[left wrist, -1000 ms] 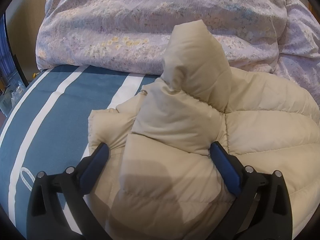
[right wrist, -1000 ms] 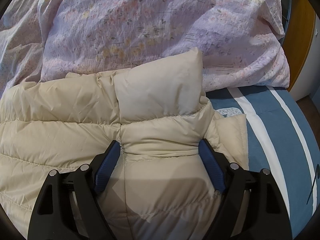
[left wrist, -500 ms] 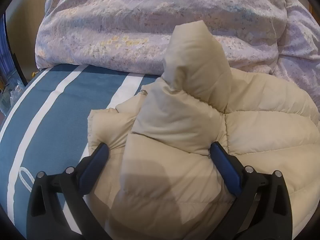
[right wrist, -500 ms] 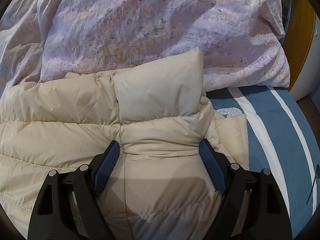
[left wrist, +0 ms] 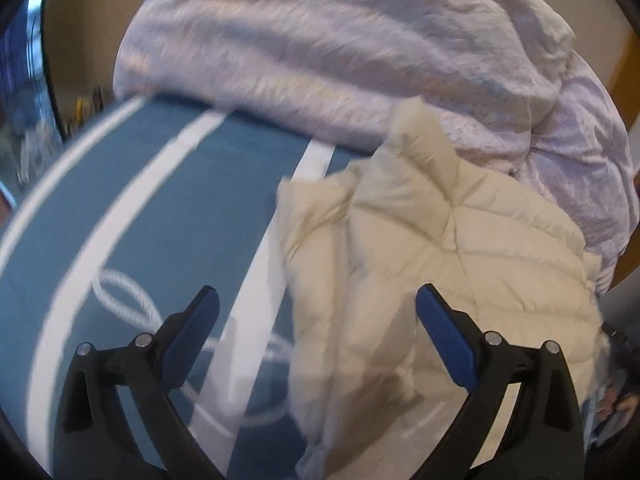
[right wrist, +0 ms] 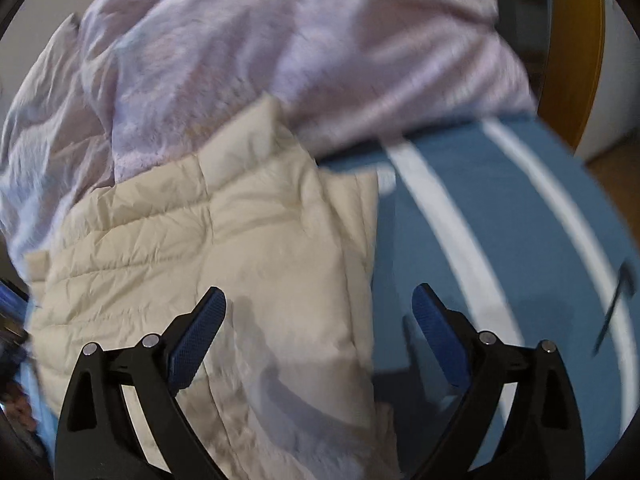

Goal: Fold large clothes

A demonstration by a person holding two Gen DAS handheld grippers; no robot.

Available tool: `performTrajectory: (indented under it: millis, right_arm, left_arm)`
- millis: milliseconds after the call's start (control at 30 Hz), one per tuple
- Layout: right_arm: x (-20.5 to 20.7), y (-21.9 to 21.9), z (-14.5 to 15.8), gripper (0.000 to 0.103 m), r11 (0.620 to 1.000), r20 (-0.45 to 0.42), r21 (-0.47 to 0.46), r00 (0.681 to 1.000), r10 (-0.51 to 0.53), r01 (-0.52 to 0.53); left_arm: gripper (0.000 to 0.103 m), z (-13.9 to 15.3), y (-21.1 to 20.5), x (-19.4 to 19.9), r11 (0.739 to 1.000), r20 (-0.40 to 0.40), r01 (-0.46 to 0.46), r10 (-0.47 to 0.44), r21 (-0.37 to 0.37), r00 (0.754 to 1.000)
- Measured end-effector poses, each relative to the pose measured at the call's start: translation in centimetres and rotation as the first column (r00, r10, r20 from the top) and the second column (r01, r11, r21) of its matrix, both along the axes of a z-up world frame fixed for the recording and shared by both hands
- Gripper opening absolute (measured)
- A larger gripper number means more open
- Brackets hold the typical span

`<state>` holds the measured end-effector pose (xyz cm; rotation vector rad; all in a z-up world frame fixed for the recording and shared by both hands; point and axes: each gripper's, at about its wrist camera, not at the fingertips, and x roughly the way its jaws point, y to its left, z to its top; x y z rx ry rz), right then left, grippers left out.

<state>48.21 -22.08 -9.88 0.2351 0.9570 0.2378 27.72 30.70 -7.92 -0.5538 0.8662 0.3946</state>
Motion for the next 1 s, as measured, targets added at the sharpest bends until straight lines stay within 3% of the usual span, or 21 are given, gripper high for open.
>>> performTrajectory:
  millis: [100,200,400,467,567,633,733,867,1000]
  right_arm:
    - [0.3,-0.9,-1.6,0.095,0.995,-0.073,0.1,0.997,0.017,-0.01]
    - [-0.4,-0.8,-2.3,0.088,0.989,-0.081,0.143,0.996,0.036,-0.024]
    - [-1.2,-0.7,-2.8,0.075,0.967,-0.095,0.252,0.994,0.062,-0.037]
    - [-1.0,-0.7,-3.2,0.063,0.954,-0.106,0.299,0.992,0.073,-0.038]
    - [-0.8,-0.9,-4.0,0.041,0.923,-0.138,0.384,0.986,0.09,-0.031]
    - [-1.2,-1.1,-3.8,0.031,0.898,-0.136,0.438,0.985,0.103,-0.033]
    - [-2.4,-1.0,-3.2,0.023,0.877,-0.12,0.478,0.985,0.122,-0.051]
    - [-5.1,-0.4,-1.8,0.02,0.84,-0.077,0.532,0.982,0.174,-0.107]
    - [-7.4,0.9,-1.5,0.02,0.827,-0.064,0.542,0.974,0.218,-0.149]
  left_arm:
    - [0.092,-1.6,0.4,-1.2,0.995,0.005,-0.003,0.003,-0.105,1.0]
    - [0.087,-2.4,0.3,-1.8,0.986,0.017,0.01,-0.007,-0.167,1.0]
    - [0.083,-2.8,-0.6,-2.2,0.976,0.044,0.036,-0.027,-0.215,0.999]
    - [0.08,-2.9,-0.9,-2.1,0.971,0.059,0.044,-0.031,-0.234,0.998]
    - [0.06,-3.1,-1.3,-1.9,0.958,0.084,0.054,-0.032,-0.282,0.996]
    - [0.039,-3.4,-1.5,-1.9,0.947,0.1,0.058,-0.028,-0.316,0.995]
    - [0.02,-3.0,-1.2,-2.6,0.934,0.138,0.072,-0.024,-0.35,0.99]
    - [0.017,-1.4,-0.1,-5.1,0.935,0.181,0.08,-0.017,-0.347,0.983]
    - [0.017,-0.7,1.2,-8.2,0.934,0.188,0.069,-0.002,-0.351,0.982]
